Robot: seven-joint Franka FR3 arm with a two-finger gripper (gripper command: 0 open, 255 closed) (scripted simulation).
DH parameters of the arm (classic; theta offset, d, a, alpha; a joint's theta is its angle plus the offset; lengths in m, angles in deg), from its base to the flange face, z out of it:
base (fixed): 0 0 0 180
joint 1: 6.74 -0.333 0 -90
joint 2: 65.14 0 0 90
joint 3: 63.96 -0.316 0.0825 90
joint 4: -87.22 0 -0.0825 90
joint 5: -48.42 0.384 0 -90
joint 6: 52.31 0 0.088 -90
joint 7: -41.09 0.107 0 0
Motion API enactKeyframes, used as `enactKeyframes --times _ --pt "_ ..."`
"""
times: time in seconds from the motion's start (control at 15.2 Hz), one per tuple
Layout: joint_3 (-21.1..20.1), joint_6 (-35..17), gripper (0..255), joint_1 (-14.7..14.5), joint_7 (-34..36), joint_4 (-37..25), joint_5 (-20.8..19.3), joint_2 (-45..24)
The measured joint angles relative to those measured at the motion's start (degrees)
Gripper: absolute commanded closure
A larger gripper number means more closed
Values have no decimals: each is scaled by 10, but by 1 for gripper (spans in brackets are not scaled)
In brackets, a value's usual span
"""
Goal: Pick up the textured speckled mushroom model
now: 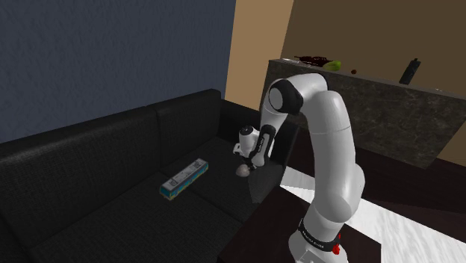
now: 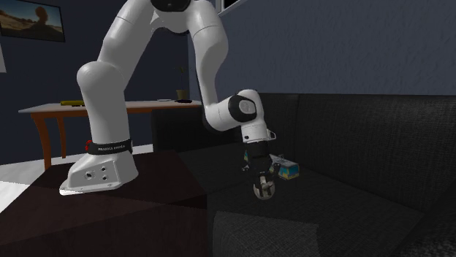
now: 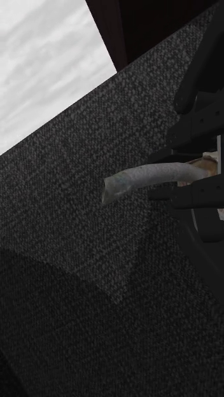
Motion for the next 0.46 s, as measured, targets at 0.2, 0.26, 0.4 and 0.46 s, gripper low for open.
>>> enactKeyframes --times 0.2,0.26,0.4,0.46 --pt "-3 19 255 1 -12 11 4 30" --pt "-4 25 255 3 -17 13 5 39" --pt "-7 38 255 6 -28 18 10 57" --pt "-8 41 255 6 -30 18 11 61"
